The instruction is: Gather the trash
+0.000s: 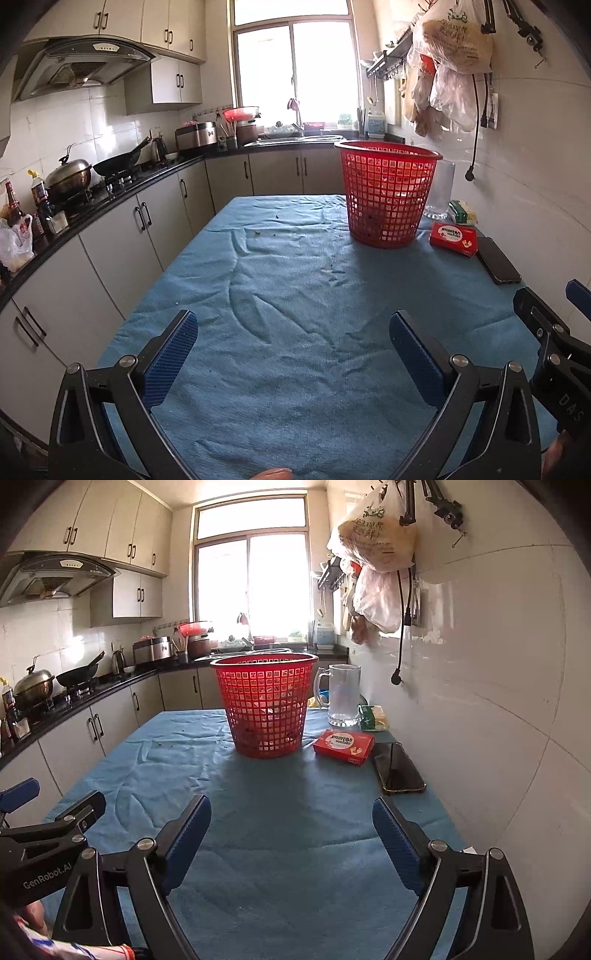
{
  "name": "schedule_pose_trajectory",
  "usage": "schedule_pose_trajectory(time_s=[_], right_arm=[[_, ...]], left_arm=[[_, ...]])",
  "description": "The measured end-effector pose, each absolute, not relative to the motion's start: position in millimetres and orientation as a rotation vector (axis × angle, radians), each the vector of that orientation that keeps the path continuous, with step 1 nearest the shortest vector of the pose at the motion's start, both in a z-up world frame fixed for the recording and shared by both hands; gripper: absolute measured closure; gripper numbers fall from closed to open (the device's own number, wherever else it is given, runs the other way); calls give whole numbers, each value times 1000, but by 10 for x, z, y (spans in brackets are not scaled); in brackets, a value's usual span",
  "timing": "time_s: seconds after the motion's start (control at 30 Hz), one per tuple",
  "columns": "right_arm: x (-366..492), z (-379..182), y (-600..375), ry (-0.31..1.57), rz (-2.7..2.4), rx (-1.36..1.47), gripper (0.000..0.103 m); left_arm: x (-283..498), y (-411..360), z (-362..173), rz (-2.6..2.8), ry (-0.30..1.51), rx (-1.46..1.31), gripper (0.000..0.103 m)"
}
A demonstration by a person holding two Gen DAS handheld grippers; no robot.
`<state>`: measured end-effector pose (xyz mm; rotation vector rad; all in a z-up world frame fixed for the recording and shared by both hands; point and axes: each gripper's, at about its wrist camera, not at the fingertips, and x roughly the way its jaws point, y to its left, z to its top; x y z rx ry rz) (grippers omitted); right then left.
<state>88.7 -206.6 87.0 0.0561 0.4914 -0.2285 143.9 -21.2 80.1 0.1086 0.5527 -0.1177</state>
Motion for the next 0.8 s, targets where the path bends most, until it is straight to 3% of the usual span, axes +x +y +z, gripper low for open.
schedule_pose_trajectory(time_s=[0.8], right_arm=[[910,824,-2085,511,-226,65,11]], left_arm=[[1497,-242,720,-119,586,114,0]])
